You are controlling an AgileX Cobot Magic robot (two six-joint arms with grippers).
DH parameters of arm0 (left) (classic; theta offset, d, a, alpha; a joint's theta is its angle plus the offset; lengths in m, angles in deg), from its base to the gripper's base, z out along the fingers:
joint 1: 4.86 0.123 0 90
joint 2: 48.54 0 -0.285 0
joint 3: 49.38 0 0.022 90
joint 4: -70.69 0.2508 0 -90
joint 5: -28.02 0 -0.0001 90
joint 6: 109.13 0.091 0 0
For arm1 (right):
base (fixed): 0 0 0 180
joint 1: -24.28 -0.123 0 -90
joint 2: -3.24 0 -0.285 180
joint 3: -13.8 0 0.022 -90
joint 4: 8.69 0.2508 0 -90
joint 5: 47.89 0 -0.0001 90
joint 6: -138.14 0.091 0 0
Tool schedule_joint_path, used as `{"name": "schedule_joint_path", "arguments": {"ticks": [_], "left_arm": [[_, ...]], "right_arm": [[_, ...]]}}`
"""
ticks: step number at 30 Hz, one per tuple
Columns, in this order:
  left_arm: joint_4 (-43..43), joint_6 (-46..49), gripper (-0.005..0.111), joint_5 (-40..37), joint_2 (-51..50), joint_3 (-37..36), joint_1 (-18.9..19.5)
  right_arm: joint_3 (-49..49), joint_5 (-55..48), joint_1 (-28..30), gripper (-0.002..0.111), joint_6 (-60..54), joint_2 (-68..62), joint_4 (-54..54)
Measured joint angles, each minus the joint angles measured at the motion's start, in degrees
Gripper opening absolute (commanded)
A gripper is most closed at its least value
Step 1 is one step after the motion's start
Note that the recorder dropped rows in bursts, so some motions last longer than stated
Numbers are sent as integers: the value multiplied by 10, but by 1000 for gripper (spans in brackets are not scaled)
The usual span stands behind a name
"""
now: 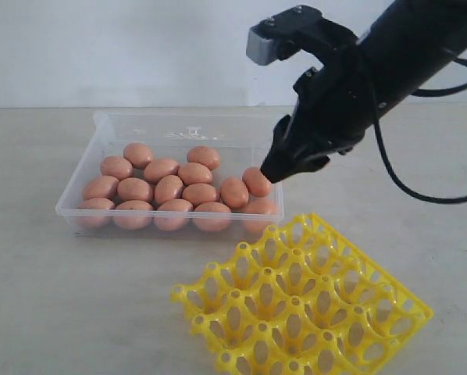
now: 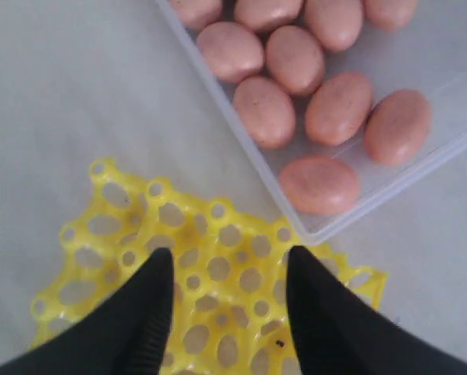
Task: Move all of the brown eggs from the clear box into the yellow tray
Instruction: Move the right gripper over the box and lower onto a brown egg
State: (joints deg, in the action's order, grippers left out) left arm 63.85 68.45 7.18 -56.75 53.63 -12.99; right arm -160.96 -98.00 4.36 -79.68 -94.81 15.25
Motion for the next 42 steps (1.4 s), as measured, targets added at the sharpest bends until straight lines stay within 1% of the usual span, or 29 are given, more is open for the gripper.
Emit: {"name": "schedule_joint_path", "arguments": {"ticks": [3,7,9,14,18,25,33,40,42], "left_arm": [[0,0,4,0,0,0,0],[0,0,4,0,0,0,0],[0,0,4,0,0,0,0],[0,0,4,0,0,0,0],[0,0,4,0,0,0,0],[0,0,4,0,0,0,0],[0,0,4,0,0,0,0],[0,0,4,0,0,0,0],[0,0,4,0,0,0,0]], "right_arm": [[-45,29,-6,47,70,-24,-16],[-114,33,-6,47,162,-79,-23],[-150,14,-6,47,191,-111,-24],[-245,-78,-7,47,226,-201,-24],[-296,-106,-7,47,249,-259,-24],[-324,-113,-7,47,253,-309,-35],[-328,-77,-7,47,254,-343,-58],[-329,7,-7,47,254,-387,-68],[-329,12,-7,47,254,-395,-75]]}}
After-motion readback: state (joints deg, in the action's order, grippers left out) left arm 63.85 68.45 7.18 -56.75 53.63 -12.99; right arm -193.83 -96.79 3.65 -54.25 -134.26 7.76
